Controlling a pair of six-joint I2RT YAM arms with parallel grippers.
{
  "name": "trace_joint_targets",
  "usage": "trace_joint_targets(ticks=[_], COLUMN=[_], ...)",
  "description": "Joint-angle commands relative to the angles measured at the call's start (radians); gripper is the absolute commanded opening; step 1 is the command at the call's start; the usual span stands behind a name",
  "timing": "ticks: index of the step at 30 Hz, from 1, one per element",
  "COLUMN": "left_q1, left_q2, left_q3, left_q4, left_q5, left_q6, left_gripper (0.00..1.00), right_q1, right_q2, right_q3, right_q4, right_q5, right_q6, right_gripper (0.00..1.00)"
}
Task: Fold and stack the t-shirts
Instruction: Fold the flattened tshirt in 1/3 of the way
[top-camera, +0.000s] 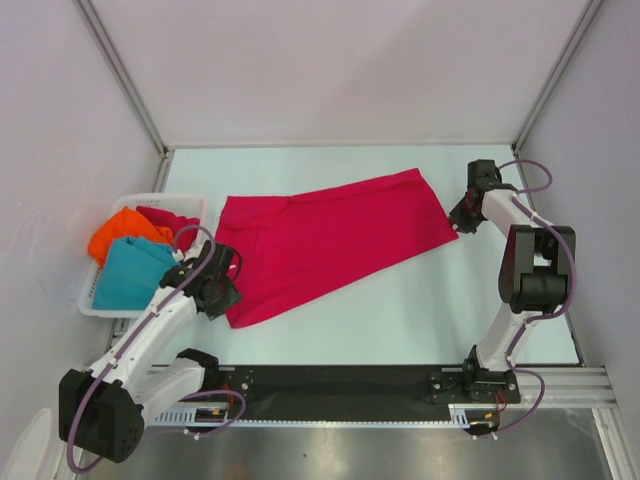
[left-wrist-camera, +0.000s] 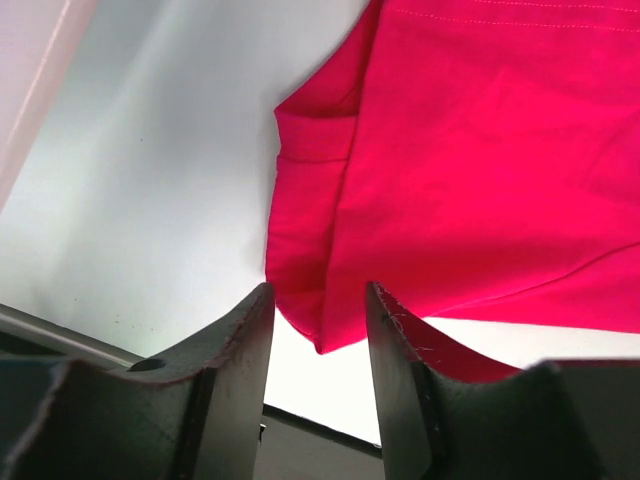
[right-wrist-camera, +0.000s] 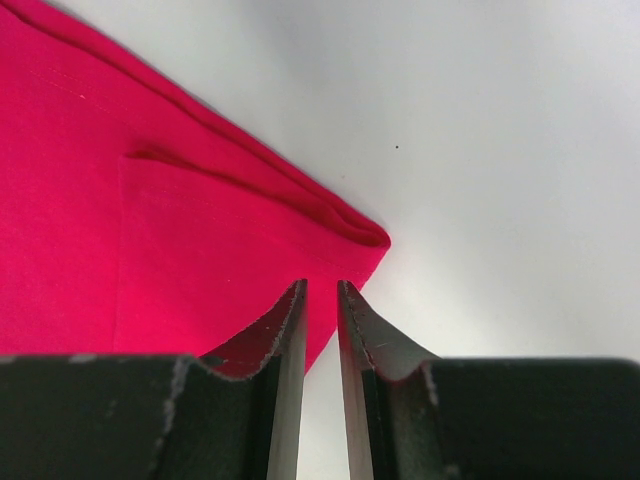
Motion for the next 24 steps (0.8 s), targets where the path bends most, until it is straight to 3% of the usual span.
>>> trace_joint_targets(ticks=[1,15,24], left_q1=[-0.005,-0.005,-0.005], left_q2=[-0.007,-0.002,0.009], left_q3=[0.039,0.065,0.089], left_q4=[0.011,0.031,0.042], left_q5=[0.010,0.013,0.023], left_q6=[0.016,0.030,0.052], left_gripper=[0.48,0.48,0.48], right_q1=[0.005,0.015,-0.010], right_q2=[0.007,0.181,0.170], right_q3=[0.020,0.172,0.051], right_q4=[0.015,-0.028,0.017], right_q5=[0.005,0.031,0.034], right_q6=[0.002,-0.006,0.037], right_gripper=[0.23,0.24,0.22])
